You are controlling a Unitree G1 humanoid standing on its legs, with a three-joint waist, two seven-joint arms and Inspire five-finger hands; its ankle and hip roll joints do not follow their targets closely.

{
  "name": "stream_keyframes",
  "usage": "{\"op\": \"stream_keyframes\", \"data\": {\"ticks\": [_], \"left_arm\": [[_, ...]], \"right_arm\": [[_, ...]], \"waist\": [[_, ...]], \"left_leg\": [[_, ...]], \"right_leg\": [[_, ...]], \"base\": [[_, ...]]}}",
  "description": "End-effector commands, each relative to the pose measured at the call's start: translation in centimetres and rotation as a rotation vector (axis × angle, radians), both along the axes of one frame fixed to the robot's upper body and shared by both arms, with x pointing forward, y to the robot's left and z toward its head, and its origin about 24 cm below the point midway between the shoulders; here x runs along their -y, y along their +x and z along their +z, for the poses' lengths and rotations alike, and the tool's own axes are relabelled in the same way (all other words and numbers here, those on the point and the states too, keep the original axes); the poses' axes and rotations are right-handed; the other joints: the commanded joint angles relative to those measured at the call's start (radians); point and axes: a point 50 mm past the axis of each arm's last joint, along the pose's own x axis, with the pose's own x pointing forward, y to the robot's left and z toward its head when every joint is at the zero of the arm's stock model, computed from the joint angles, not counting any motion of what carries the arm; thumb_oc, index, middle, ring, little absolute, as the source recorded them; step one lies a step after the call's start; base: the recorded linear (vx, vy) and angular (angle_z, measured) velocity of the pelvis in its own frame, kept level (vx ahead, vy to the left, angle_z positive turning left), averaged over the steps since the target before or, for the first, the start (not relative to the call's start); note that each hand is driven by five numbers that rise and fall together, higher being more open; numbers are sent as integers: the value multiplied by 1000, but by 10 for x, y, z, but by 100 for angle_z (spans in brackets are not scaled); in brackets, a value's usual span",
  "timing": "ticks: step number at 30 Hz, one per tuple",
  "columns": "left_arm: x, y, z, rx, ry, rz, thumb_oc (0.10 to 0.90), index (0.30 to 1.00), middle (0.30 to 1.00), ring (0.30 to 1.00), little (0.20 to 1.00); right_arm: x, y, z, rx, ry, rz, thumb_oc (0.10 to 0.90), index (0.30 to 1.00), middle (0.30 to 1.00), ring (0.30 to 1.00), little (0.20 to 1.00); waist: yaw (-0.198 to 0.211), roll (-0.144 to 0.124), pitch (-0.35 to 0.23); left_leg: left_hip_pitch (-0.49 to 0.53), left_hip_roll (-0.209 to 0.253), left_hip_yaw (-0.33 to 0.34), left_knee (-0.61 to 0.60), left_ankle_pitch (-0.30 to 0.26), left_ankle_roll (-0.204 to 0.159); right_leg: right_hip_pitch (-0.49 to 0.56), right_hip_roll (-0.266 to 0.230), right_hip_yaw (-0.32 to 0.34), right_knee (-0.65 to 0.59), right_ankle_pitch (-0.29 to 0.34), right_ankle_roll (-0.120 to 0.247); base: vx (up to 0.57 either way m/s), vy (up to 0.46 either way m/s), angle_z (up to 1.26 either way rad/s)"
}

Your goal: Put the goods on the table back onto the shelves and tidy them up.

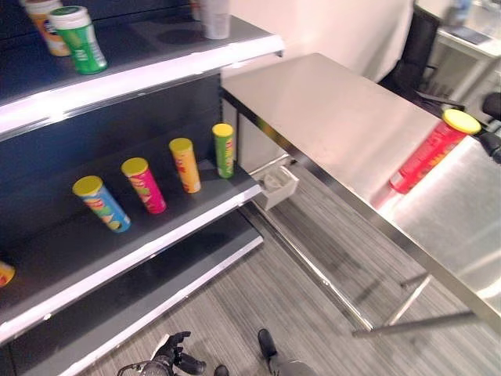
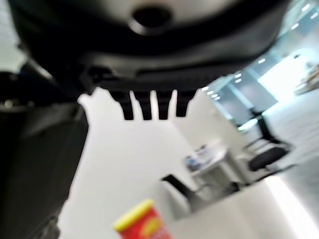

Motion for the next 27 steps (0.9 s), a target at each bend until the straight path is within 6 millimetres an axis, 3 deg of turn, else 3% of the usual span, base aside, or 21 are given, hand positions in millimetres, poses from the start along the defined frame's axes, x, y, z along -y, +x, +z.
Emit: {"op": "stream_keyframes", "data": {"ticks": [1, 2, 5, 8, 9, 12, 17, 27], "left_arm": [[-29, 10, 13, 73, 70, 60, 800, 900, 900, 900, 900], [-29, 9, 13, 73, 69, 61, 800, 900, 900, 900, 900], [-28, -1, 8, 35, 65, 81, 800, 900, 900, 900, 900], [-29, -2, 8, 34, 64, 88, 800, 900, 900, 900, 900], [-31, -5, 7, 28, 69, 92, 800, 900, 900, 900, 900], [-27, -10, 4, 13, 55, 96, 800, 900, 900, 900, 900], [-14, -8, 2, 13, 22, 53, 800, 900, 900, 900, 900], [-6, -17, -4, -34, 16, 31, 800, 900, 900, 900, 900]], "right_arm": [[-5, 1, 74, 296, -57, 15, 800, 900, 900, 900, 900], [-5, 1, 74, 296, -57, 17, 800, 900, 900, 900, 900], [-7, 8, 68, 248, -58, 31, 800, 900, 900, 900, 900], [-7, 8, 67, 232, -70, 25, 800, 900, 900, 900, 900], [-8, 8, 66, 222, -75, 33, 800, 900, 900, 900, 900], [-6, 9, 57, 184, -64, 30, 800, 900, 900, 900, 900], [-11, 14, 50, 162, -52, 63, 800, 900, 900, 900, 900], [-13, 27, 45, 157, -12, 63, 800, 900, 900, 900, 900]], "waist": [[67, -12, -17], [66, -12, -17], [92, -4, -21], [90, -12, -21], [101, -27, -30], [111, -37, -54], [114, -31, -67], [135, -2, -70]], "left_leg": [[2, 77, -21, 4, -91, -105], [2, 77, -22, 4, -91, -105], [4, 88, -7, 5, -92, -104], [7, 80, -14, 5, -93, -103], [7, 71, -6, 5, -99, -110], [20, 80, -11, 4, -102, -122], [24, 121, -41, 4, -98, -148], [16, 168, -81, 4, -71, -186]], "right_leg": [[20, -34, -103, 143, -16, 17], [21, -34, -104, 143, -16, 17], [51, -106, -171, 158, 10, 21], [40, -104, -143, 153, 31, 29], [69, -109, -158, 82, 17, 29], [108, -96, -172, 24, 21, 29], [133, -68, -188, 13, -10, 8], [178, -31, -236, 10, -68, -28]], "base": [[-17, -18, -79], [-12, -26, -56], [-3, -49, -8], [30, -47, 4], [66, -74, 10], [111, -146, 0], [64, -139, 8], [48, -93, 23]]}}
